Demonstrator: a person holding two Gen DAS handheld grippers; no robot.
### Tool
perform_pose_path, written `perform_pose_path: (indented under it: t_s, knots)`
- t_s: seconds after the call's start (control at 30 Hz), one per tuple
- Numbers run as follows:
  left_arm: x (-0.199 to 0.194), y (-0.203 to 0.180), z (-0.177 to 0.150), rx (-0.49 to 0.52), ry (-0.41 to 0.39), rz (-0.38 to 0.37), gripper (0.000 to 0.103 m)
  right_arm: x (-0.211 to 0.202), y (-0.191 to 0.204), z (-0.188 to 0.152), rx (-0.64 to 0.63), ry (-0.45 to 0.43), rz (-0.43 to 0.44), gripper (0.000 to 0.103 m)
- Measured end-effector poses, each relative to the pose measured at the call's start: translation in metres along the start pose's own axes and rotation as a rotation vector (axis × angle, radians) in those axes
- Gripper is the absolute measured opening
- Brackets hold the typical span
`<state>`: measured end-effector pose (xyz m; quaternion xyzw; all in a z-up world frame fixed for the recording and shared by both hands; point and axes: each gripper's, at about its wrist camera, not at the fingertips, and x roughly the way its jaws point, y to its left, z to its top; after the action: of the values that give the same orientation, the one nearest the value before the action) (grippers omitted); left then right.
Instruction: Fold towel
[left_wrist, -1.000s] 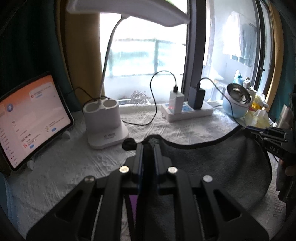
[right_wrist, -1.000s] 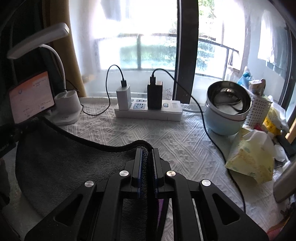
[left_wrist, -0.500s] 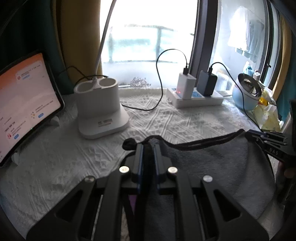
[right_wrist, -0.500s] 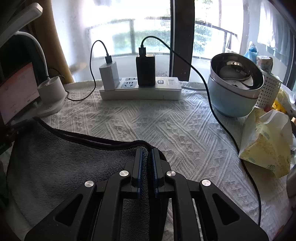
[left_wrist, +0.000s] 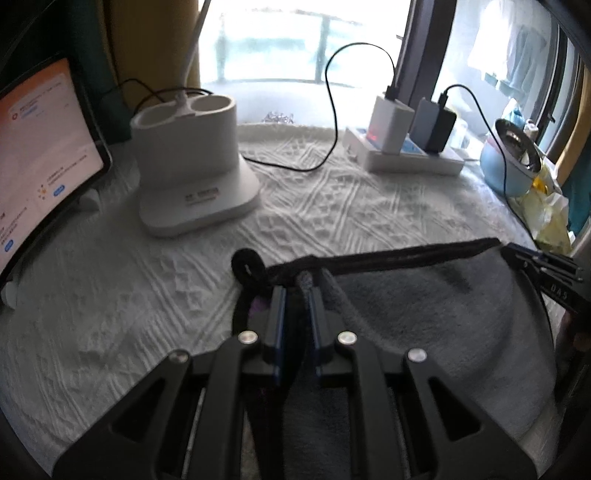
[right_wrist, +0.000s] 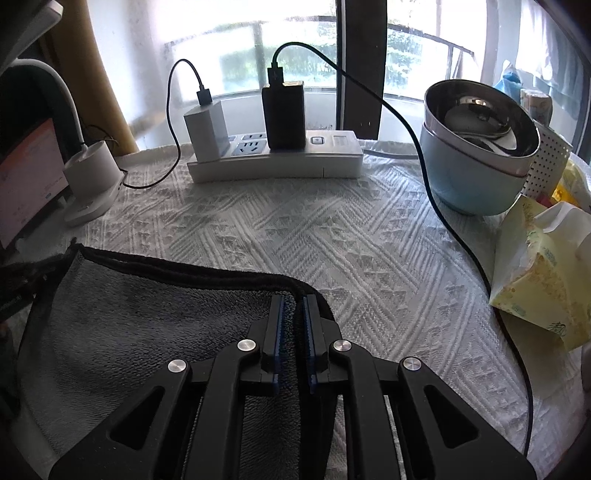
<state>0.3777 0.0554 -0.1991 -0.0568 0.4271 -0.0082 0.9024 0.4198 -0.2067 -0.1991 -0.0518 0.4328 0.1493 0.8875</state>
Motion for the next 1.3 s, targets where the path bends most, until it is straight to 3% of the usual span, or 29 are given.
perform_pose_path:
  t_s: [0.3,0.5,0.67,0.77,0.8,0.93,1.03,1.07,1.3]
  knots:
    - [0.001,-0.003,0.000,0.017,0.017,0.013,0.015,0.003,0.002,0.001,-0.005,0.012,-0.009,0.015]
    - [-0.001,-0.007,0.000,0.044,0.005,0.062,0.021,0.002,0.000,0.001,-0.010,0.014,-0.012,0.016]
    - [-0.002,-0.001,0.001,0.011,0.025,0.061,0.029,0.001,0.002,0.004,-0.022,0.024,-0.032,0.020]
    - [-0.003,0.002,0.003,-0.013,0.044,0.052,0.031,-0.001,0.004,0.004,-0.014,0.021,-0.035,0.048]
    - [-0.005,0.002,0.003,-0.017,0.042,0.045,0.031,-0.002,0.005,0.004,-0.015,0.024,-0.046,0.063]
    - [-0.017,0.001,0.004,-0.019,0.009,0.033,0.053,-0.009,0.006,0.005,-0.007,0.016,-0.051,0.067]
    - [-0.026,0.000,0.005,-0.020,-0.015,0.034,0.081,-0.019,0.010,0.008,-0.004,-0.003,-0.053,0.067]
    - [-0.030,0.000,0.005,-0.022,-0.020,0.031,0.087,-0.023,0.011,0.008,-0.003,-0.009,-0.052,0.067]
    - [-0.058,-0.004,0.002,-0.020,-0.063,0.024,0.089,-0.049,0.020,0.010,-0.012,-0.050,-0.047,0.067]
